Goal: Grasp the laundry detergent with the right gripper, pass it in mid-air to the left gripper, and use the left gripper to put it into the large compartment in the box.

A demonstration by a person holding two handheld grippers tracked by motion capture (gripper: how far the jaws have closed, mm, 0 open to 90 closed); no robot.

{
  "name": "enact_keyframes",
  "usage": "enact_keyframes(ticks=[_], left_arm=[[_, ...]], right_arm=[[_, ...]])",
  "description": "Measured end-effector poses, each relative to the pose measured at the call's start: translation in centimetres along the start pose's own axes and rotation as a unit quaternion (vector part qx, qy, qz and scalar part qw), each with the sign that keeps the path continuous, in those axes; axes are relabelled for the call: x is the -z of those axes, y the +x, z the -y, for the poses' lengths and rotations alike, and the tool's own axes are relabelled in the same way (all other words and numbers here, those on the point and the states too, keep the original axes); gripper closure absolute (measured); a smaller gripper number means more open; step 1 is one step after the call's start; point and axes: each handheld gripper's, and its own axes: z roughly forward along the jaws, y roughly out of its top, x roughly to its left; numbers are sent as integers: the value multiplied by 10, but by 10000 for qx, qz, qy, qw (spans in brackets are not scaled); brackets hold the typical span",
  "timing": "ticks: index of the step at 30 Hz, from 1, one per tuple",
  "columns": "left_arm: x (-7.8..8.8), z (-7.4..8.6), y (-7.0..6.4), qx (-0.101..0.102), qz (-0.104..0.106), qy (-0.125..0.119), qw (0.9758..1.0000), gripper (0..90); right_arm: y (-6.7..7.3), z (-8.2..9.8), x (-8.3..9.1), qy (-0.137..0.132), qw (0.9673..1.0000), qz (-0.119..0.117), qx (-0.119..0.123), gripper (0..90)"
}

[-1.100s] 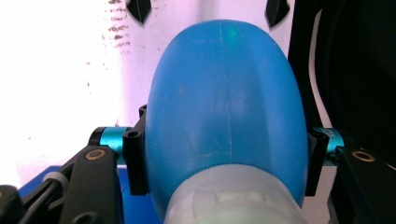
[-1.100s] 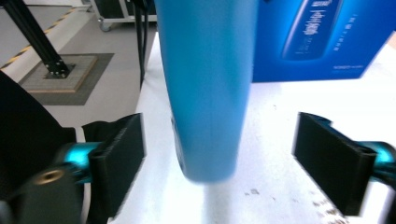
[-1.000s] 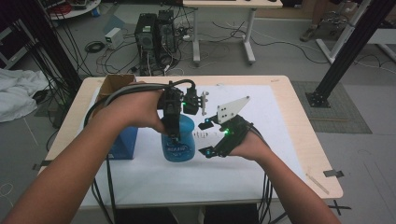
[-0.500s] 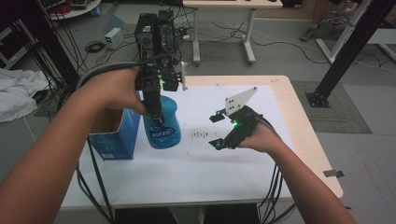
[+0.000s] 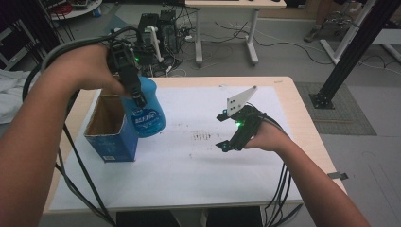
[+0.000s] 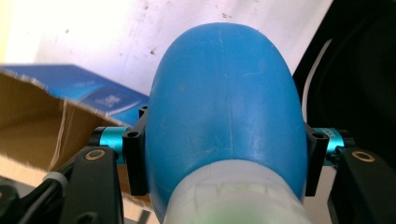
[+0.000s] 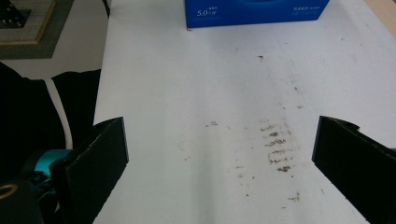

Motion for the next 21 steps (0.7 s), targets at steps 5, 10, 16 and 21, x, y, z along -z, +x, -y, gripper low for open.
enact_keyframes(ticks=[5,10,16,21], left_arm=[[6,15,17,617,73,-33,9981,381],[16,29,27,1145,-79,-15,9934,381],[25,45,37,1588,-158,0,9872,381],[29,59,46,1840,-173,-80,9827,381]], right_arm=[[1,-1,-1,98,9999,-5,24,28],[1,0,-5,246,9997,-58,34,28],[1,-2,-9,315,9995,-57,61,28],[0,-3,-13,398,9992,-55,70,28]])
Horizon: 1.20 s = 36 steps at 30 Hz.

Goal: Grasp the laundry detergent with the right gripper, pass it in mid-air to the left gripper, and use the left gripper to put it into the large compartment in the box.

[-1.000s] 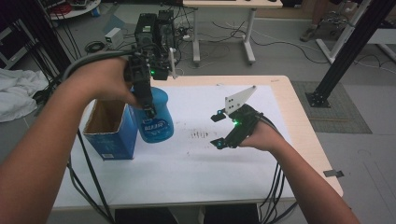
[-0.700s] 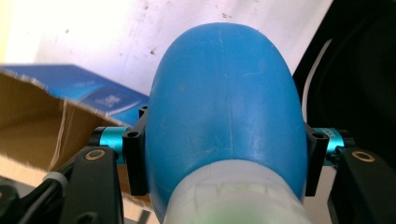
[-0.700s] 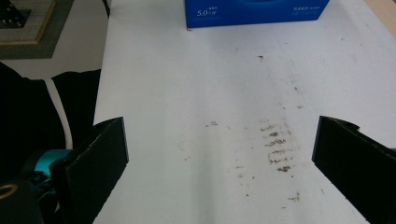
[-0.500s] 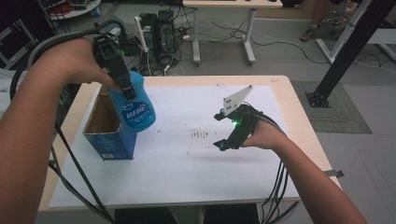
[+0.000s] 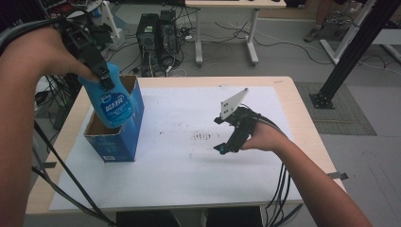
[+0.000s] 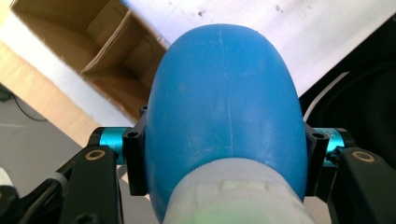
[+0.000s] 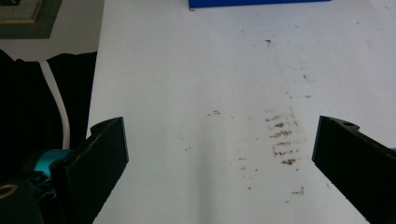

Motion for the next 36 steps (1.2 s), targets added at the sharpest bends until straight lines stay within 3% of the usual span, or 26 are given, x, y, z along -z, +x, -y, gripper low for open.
enact_keyframes(ticks=[11,16,25,31,36], left_arm=[[-6,7,27,462,-197,173,9986,381],[-21,5,36,610,-200,249,9976,381],[-45,3,45,654,-164,321,9972,381],[-74,4,53,639,-106,345,9973,381],[-88,4,53,547,-88,385,9977,381]], right_arm=[[-1,-1,-5,103,9999,-20,-48,27],[-2,-1,-7,135,9999,3,-51,27],[-2,-2,-9,174,9998,14,-46,27],[0,-3,-10,236,9997,8,-61,28],[0,-3,-11,237,9997,23,-45,27]])
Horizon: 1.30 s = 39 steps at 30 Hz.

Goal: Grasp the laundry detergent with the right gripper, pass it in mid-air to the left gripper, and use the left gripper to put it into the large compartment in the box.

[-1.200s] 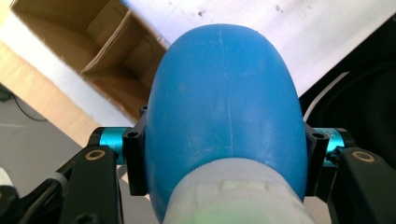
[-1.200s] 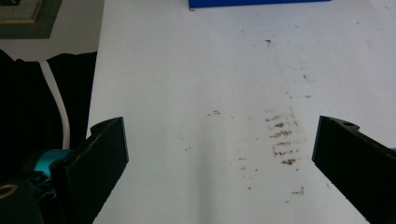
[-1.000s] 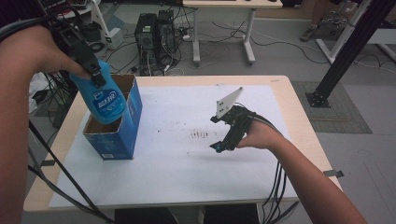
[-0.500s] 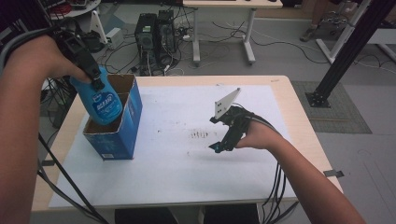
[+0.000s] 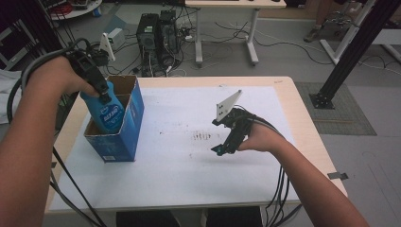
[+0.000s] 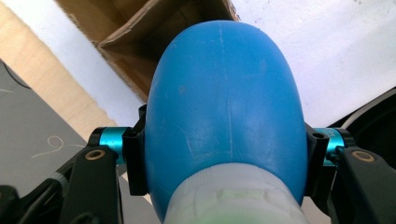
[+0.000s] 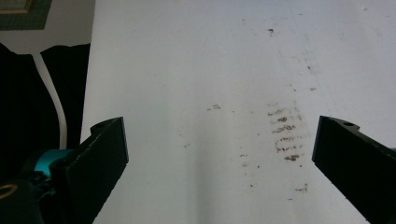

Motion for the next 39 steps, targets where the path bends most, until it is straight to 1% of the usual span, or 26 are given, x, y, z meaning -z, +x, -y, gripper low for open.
enact_keyframes(ticks=[1,2,3,4,5,6,9,11,12,14,15,17,19,20,23,24,26,27,29,30,31,33,34,35,36,39], left_arm=[[-12,-2,1,-75,43,58,9999,380],[-16,-2,1,-100,53,68,9999,381],[-16,-2,1,-100,53,68,9999,381],[-21,-2,2,-83,84,68,9999,381],[-21,-2,2,-83,84,68,9999,381],[-30,-4,3,-133,64,117,9998,381],[-38,-5,4,-130,42,141,9998,381],[-45,-5,5,-222,11,175,9996,380],[-49,-6,6,-224,11,187,9996,380],[-49,-6,6,-224,11,187,9996,380],[-62,-6,7,-291,72,192,9994,380],[-69,-6,6,-382,60,158,9991,380],[-75,-7,7,-402,15,193,9990,380],[-77,-8,6,-449,-12,187,9988,380],[-80,-8,6,-469,-38,194,9987,380],[-84,-8,7,-493,-45,166,9986,380],[-88,-8,7,-531,-33,134,9985,380],[-89,-8,8,-629,-48,199,9978,380],[-93,-9,7,-683,-63,197,9975,380],[-95,-9,7,-644,-56,195,9977,379],[-97,-9,7,-655,-46,205,9976,380],[-98,-8,8,-635,-28,107,9979,379],[-97,-8,9,-666,-31,150,9977,379],[-98,-8,9,-608,-22,132,9981,379],[-97,-8,9,-652,-21,155,9978,379],[-97,-7,10,-674,-16,139,9976,377]], right_arm=[[1,-1,0,2,10000,-2,-18,27],[1,-1,-1,6,10000,7,9,27],[1,-1,-1,6,10000,7,9,27],[2,-1,-1,9,10000,4,3,27],[2,-1,-1,9,10000,4,3,27],[2,0,-2,-2,10000,11,-10,27],[2,0,-3,12,10000,11,-17,27],[2,0,-4,35,10000,3,-44,27],[2,0,-4,35,10000,3,-44,27],[2,1,-4,27,10000,-8,-24,27],[2,1,-4,27,10000,-8,-24,27],[1,1,-5,32,10000,-26,-16,27],[1,1,-5,46,10000,-35,-22,27],[1,1,-5,53,10000,-35,-23,27],[0,1,-6,53,10000,-34,-25,27],[0,1,-6,53,10000,-34,-25,27],[1,1,-6,58,10000,-41,-41,27],[1,1,-6,60,10000,-37,-28,27],[1,1,-5,66,10000,-34,-46,27],[1,1,-5,69,10000,-35,-49,27],[1,1,-6,71,10000,-33,-40,27],[1,1,-6,84,9999,-39,-61,27],[1,1,-6,83,9999,-41,-61,27],[1,0,-7,79,9999,-45,-53,27],[1,0,-7,90,9999,-45,-49,27],[1,0,-7,83,9999,-43,-43,27]])
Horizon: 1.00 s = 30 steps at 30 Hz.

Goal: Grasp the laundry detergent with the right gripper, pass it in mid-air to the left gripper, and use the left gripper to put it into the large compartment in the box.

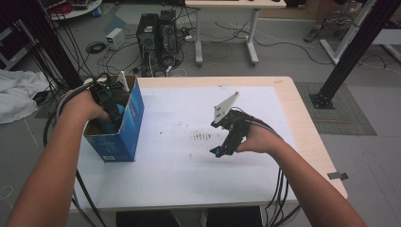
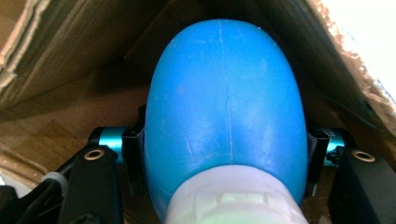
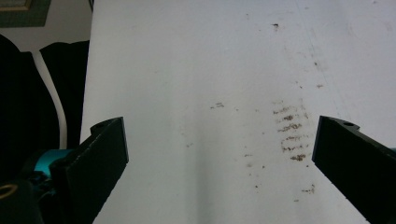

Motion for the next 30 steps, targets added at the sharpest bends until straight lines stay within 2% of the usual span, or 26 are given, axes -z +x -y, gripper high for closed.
enact_keyframes(ticks=[2,5,6,12,13,22,30], left_arm=[[-1,1,0,54,23,-99,9999,370],[3,2,2,42,-15,-85,10000,354],[3,3,1,118,-9,-129,9998,353],[5,4,0,115,-39,-166,9998,308],[6,4,0,36,-70,-112,9999,292],[8,4,-2,50,-76,-135,9999,286],[22,6,-4,35,-191,-214,9996,254]], right_arm=[[0,0,0,21,10000,2,-21,27],[0,0,0,16,10000,9,-14,27],[0,0,-1,14,10000,12,-16,27],[1,-1,-1,8,10000,7,-15,27],[1,-1,0,13,10000,8,-18,27],[1,-2,-1,17,10000,-2,2,27],[1,-2,-1,-7,10000,-26,21,27]])
